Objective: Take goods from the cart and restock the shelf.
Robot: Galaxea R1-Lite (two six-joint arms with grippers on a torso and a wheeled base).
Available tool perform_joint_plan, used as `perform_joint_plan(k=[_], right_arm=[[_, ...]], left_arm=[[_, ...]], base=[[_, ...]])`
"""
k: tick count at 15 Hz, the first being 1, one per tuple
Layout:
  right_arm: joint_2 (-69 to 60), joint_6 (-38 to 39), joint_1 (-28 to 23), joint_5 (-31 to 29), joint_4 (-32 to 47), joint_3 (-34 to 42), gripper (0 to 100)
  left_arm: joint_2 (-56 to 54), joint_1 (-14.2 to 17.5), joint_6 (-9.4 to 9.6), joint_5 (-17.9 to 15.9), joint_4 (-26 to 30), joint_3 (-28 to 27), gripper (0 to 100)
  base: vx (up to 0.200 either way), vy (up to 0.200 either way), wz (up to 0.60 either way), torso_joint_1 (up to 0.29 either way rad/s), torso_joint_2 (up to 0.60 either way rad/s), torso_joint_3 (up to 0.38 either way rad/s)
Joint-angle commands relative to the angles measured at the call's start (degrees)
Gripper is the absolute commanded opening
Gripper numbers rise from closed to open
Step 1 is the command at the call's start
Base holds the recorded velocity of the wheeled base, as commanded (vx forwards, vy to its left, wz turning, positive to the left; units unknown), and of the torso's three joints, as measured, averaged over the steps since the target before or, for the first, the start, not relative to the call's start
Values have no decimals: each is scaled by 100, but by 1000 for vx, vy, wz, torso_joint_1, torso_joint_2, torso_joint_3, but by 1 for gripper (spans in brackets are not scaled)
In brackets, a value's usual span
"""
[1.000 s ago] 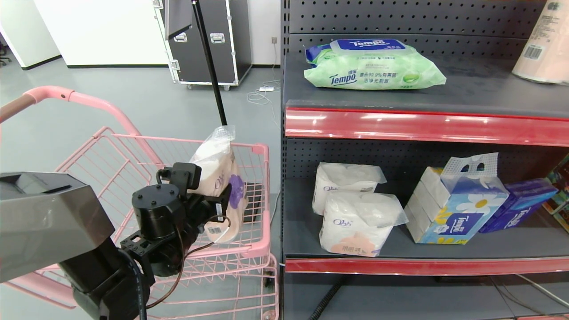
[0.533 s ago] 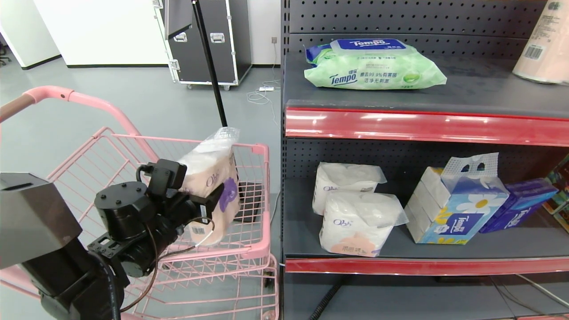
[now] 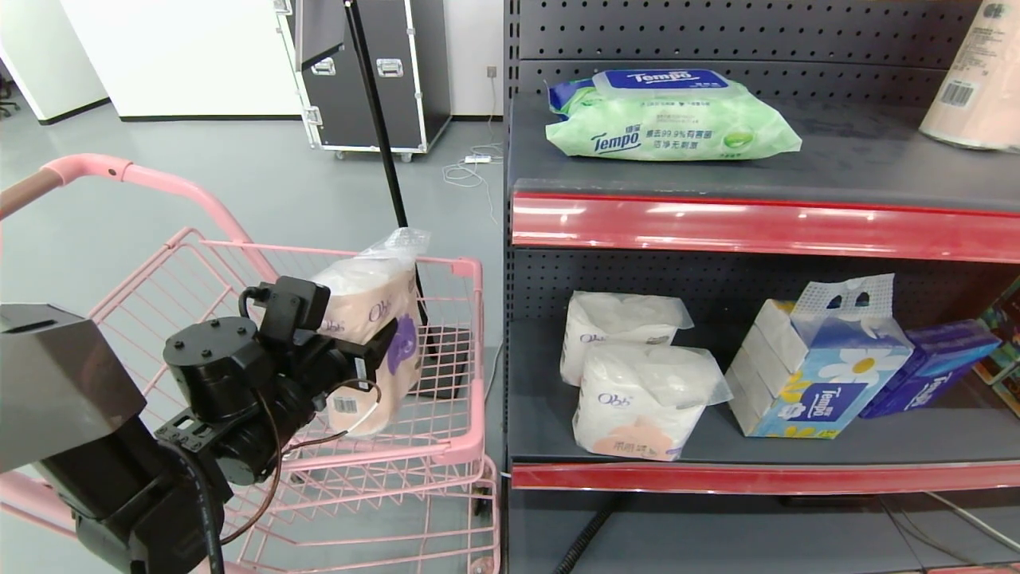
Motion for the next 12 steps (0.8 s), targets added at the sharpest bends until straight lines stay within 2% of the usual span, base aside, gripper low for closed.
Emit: perform_joint_plan(k=[1,5,8,9,10,12], right_arm=[[2,-2,2,1,0,1,100],[2,6,2,1,0,1,100],[2,6,2,1,0,1,100],[2,6,2,1,0,1,100],[2,6,2,1,0,1,100],[2,6,2,1,0,1,100]], left_arm=[[-8,24,13,8,-12,-133,0],[-61,24,4,-18,-12,-563,0],[-395,85,-5,-317,-12,-563,0],[-597,314,4,-431,-12,-484,0],[-650,393,4,-440,-12,-476,0],[-1054,850,4,-484,155,-467,0]], base=[[0,0,0,0,0,0],[0,0,0,0,0,0],[0,0,0,0,0,0],[0,0,0,0,0,0],[0,0,0,0,0,0],[0,0,0,0,0,0]])
